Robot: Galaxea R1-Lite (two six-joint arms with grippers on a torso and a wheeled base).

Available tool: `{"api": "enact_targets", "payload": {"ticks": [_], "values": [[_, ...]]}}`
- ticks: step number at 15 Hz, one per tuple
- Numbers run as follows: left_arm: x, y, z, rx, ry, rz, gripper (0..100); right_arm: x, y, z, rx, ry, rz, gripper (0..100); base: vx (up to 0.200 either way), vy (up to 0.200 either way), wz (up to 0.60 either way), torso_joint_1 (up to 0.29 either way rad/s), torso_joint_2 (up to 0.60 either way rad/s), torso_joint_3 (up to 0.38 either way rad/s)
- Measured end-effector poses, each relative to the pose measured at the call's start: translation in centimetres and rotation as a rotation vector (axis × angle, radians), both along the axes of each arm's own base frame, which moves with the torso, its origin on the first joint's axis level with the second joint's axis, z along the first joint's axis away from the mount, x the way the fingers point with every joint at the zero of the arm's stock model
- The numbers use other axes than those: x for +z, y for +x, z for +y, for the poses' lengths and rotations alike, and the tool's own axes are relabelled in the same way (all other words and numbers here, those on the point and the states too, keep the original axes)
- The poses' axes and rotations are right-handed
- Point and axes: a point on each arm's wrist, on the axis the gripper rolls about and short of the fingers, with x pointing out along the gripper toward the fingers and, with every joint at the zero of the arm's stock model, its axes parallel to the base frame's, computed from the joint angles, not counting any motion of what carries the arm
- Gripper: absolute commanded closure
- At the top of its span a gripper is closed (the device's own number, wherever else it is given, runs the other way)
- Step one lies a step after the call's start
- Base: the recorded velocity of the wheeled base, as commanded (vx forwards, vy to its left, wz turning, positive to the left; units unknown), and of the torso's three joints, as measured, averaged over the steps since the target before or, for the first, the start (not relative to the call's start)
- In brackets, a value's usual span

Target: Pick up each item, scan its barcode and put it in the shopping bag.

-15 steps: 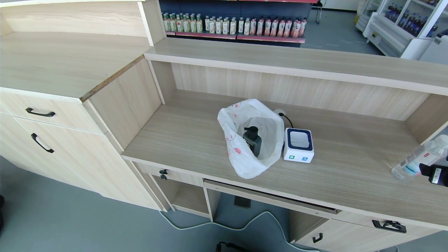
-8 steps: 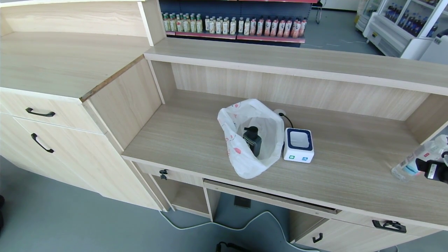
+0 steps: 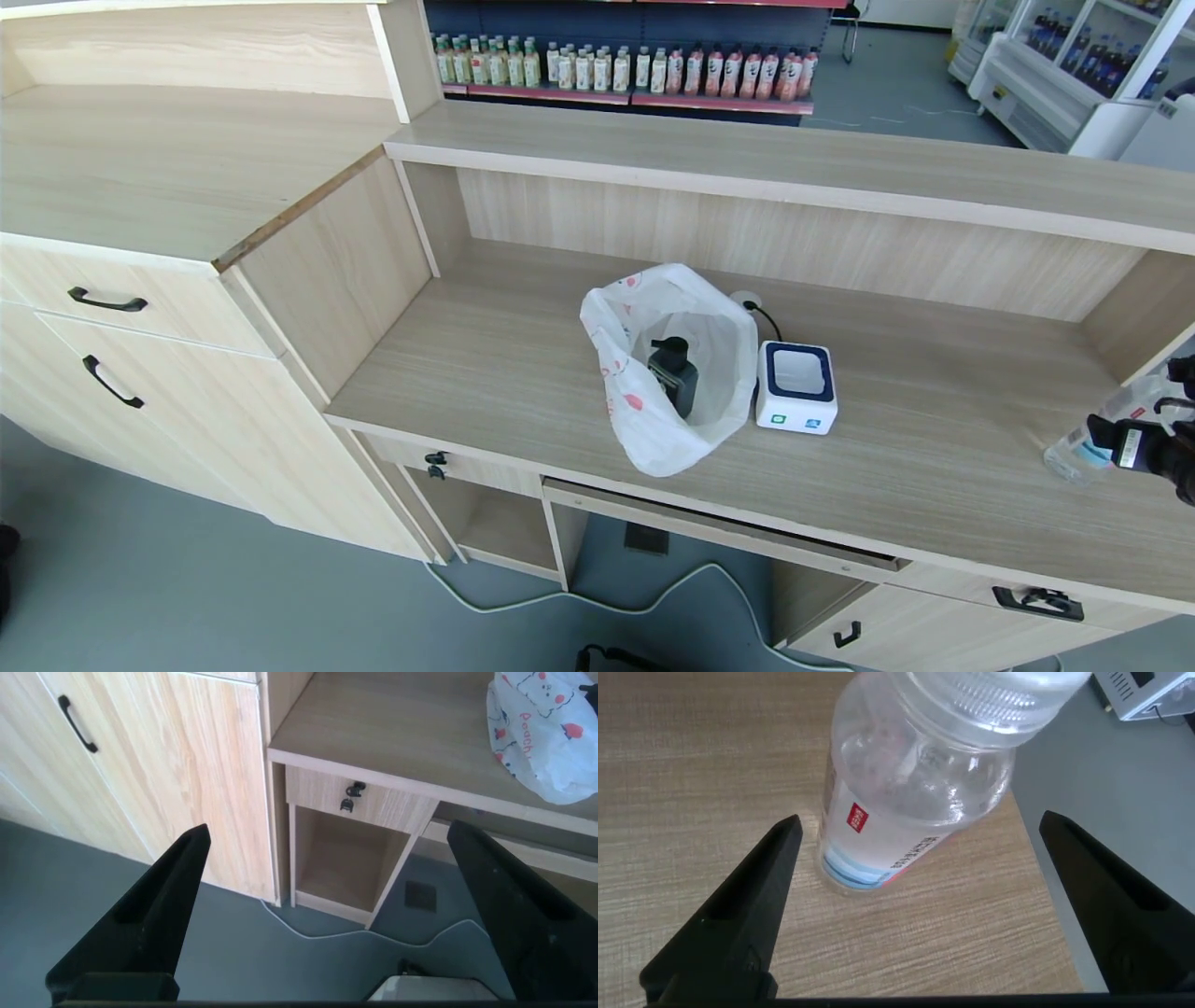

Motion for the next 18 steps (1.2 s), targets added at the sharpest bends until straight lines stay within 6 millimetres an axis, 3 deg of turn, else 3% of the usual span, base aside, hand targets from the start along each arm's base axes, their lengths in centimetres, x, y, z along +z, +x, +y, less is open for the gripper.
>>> {"api": "enact_targets", "payload": {"ticks": [18], "values": [[0.0,0.0,0.0,0.0,0.0,0.0,0,-2.8,3.8,0.4,0.089,-0.06,-0.06,0,0.0,0.0,0.0,0.0,0.0,0.0]]}}
